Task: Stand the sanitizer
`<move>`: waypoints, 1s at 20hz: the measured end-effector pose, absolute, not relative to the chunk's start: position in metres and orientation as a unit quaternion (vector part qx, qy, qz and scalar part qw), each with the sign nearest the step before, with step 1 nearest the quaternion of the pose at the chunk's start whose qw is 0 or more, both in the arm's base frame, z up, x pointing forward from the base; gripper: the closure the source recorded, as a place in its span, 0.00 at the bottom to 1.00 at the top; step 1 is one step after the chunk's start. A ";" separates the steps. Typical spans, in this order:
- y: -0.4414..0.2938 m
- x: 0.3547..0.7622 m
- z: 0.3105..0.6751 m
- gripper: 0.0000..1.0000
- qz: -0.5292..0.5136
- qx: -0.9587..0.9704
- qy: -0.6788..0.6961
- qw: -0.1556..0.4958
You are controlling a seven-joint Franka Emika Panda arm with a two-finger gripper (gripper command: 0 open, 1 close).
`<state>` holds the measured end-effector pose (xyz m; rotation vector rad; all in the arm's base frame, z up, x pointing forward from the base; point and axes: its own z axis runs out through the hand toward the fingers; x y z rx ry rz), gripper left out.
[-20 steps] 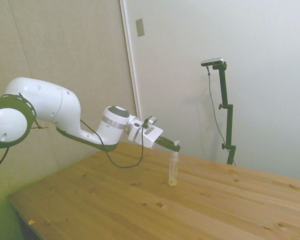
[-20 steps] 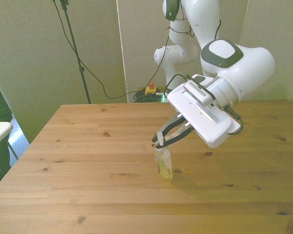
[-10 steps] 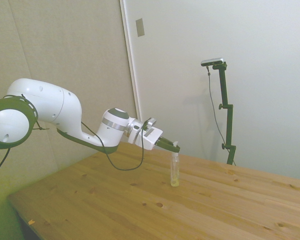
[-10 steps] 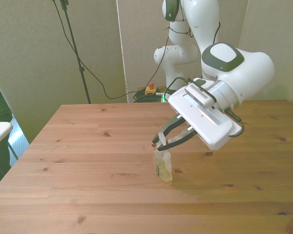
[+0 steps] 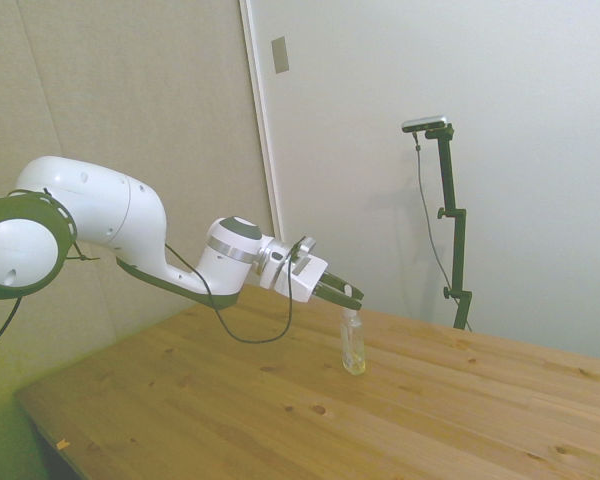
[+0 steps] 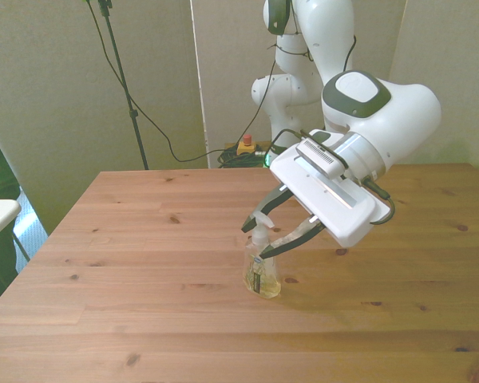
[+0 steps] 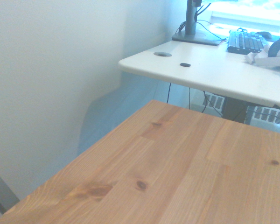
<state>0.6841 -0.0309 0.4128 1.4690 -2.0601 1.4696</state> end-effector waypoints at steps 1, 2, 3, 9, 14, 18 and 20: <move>-0.032 0.683 0.413 0.00 0.497 0.501 -0.701 0.104; -0.033 0.683 0.413 0.00 0.494 0.503 -0.702 0.099; -0.033 0.682 0.414 0.00 0.489 0.508 -0.703 0.092; -0.037 0.671 0.433 0.00 0.448 0.540 -0.710 0.054; -0.037 0.654 0.452 0.00 0.409 0.575 -0.709 0.015; -0.029 0.633 0.461 0.00 0.363 0.619 -0.696 -0.010; -0.026 0.621 0.464 0.00 0.334 0.647 -0.686 -0.015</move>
